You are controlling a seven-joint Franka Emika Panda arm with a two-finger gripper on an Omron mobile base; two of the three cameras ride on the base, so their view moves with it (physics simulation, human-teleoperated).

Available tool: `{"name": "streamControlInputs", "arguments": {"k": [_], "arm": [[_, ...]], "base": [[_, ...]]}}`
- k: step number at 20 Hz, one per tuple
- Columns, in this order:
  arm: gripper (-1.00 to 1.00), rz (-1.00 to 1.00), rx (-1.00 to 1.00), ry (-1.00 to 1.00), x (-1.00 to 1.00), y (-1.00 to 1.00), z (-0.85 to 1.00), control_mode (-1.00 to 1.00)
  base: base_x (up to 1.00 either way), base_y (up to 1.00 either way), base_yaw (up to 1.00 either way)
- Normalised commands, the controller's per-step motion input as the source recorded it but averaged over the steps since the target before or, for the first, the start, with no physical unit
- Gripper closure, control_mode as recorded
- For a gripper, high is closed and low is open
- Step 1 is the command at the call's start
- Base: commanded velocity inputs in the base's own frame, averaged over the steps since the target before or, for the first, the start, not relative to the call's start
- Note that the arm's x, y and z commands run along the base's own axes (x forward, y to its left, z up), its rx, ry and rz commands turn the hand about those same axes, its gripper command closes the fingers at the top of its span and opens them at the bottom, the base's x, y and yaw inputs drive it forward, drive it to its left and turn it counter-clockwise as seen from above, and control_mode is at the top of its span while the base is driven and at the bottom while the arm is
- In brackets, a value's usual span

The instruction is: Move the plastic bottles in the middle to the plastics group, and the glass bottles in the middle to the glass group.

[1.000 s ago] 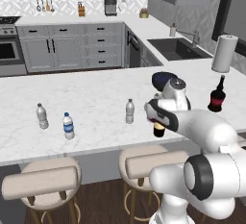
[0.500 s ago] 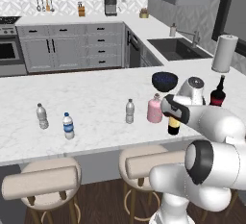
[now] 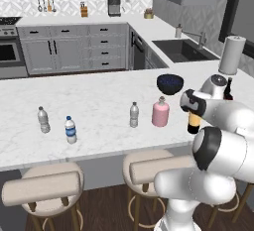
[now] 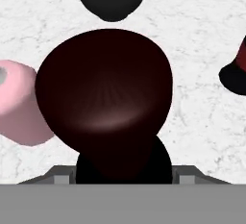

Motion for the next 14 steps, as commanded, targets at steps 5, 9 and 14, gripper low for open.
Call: {"name": "streamControlInputs", "arguments": {"k": [5, 9, 14], "arm": [[1.0, -0.08, 0.0, 0.0, 0.2, -0.62, 0.04, -1.0], [1.0, -0.08, 0.0, 0.0, 0.06, -0.69, 0.0, -1.0], [1.0, -0.07, 0.0, -0.01, 0.0, -0.52, 0.0, -1.0]], "base": [[0.0, 0.0, 0.0], [0.0, 0.0, 0.0], [0.0, 0.0, 0.0]]}}
